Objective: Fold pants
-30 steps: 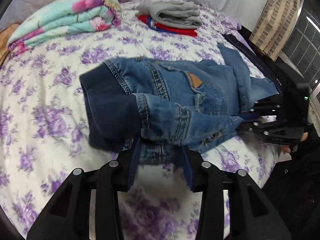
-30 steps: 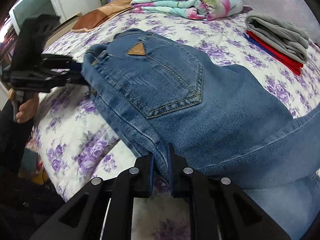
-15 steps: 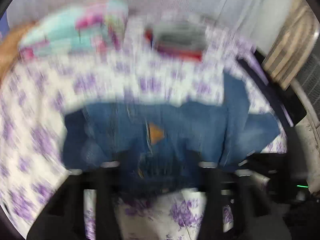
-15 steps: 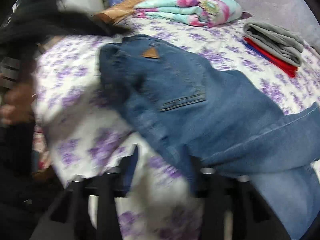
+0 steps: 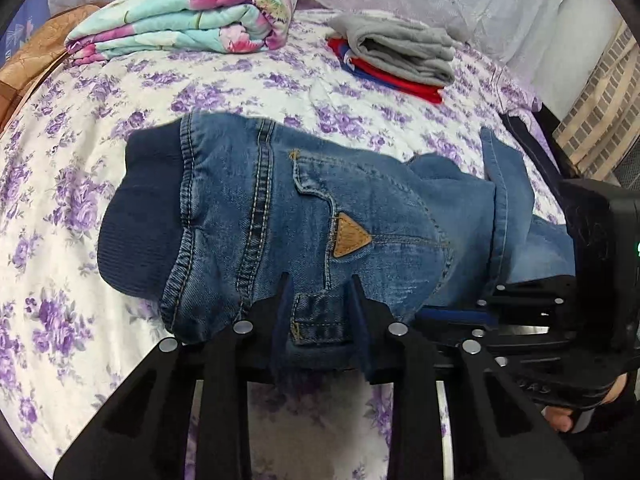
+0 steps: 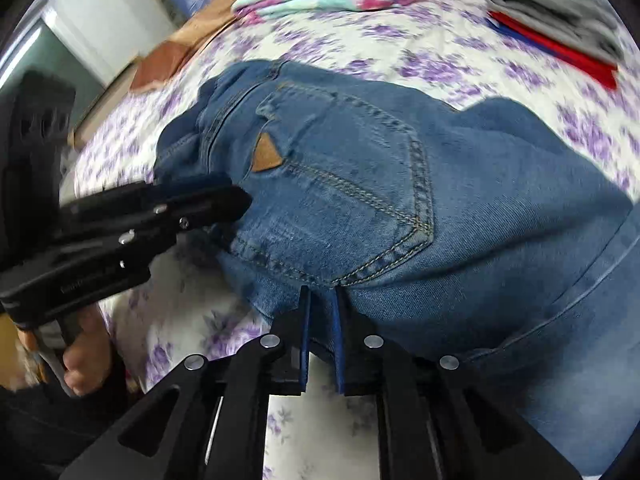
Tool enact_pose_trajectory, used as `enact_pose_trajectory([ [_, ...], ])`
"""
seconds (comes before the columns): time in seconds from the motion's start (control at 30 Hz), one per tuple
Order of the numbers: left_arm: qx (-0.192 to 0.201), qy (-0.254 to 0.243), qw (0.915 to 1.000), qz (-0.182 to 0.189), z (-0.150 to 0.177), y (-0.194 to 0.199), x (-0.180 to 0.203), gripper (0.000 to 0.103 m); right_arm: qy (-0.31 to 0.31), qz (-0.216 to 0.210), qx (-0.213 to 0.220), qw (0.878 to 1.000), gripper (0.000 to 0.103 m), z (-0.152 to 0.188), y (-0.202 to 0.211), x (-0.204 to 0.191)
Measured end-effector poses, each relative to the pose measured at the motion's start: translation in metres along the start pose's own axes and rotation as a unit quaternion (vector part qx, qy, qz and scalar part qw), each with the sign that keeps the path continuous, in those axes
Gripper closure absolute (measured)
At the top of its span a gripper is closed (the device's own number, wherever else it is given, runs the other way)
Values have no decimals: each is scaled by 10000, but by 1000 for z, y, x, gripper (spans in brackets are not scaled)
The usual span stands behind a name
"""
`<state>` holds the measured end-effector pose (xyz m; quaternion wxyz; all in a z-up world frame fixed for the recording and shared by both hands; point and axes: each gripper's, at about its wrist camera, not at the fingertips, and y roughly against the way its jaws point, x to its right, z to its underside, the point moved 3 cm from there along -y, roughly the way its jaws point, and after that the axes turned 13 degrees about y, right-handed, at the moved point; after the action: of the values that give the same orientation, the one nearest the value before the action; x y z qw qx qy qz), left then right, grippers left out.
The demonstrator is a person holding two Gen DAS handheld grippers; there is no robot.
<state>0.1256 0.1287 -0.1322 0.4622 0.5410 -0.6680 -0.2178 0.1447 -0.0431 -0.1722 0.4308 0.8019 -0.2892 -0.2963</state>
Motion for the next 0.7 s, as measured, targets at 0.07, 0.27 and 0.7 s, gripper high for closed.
enact_pose_trajectory([
  [0.07, 45, -54, 10000, -7, -2, -1, 1, 75, -223, 17, 3, 9998, 91, -9, 22, 11],
  [0.27, 58, 5, 9999, 102, -7, -5, 0, 75, -1496, 1864, -35, 9710, 40, -52, 119, 139],
  [0.7, -1, 37, 9997, 251, -7, -5, -4, 75, -3888, 3078, -1485, 8556, 41, -67, 94, 367],
])
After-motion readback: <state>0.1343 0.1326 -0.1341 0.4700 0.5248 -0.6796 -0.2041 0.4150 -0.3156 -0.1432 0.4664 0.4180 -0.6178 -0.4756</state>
